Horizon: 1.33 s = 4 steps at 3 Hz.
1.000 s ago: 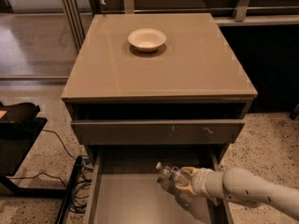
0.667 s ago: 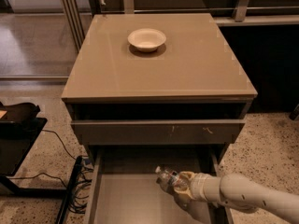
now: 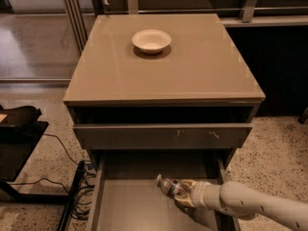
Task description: Place water bottle into middle drawer
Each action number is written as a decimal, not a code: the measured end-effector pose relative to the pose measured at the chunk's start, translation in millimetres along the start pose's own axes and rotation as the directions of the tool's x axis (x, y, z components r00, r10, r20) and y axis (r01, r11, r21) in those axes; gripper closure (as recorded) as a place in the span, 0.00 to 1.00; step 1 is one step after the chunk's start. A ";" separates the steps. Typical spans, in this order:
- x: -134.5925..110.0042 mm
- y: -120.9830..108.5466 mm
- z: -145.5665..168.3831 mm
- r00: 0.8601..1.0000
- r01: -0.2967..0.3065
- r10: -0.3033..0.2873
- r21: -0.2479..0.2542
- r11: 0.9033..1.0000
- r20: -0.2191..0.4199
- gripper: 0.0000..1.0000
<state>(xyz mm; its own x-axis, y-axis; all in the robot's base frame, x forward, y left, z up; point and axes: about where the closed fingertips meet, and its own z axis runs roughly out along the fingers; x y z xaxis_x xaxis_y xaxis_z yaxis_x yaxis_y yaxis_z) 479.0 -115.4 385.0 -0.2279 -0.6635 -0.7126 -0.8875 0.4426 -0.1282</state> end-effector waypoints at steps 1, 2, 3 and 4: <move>0.1 0.1 0.6 1.000 -0.001 0.001 -0.001 1.000 0.001 0.58; 0.0 0.2 0.6 1.000 -0.001 0.001 -0.001 1.000 0.001 0.35; 0.0 0.2 0.6 1.000 -0.001 0.001 -0.001 1.000 0.001 0.11; 0.0 0.2 0.7 1.000 -0.001 0.001 -0.001 1.000 0.001 0.00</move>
Offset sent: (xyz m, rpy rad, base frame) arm 0.0001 0.0004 -0.0005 0.0008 0.0005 0.0000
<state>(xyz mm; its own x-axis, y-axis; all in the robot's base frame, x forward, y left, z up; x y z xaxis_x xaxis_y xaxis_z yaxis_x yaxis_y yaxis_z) 479.0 -114.9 384.5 -0.2282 -0.6629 -0.7131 -0.8876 0.4426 -0.1273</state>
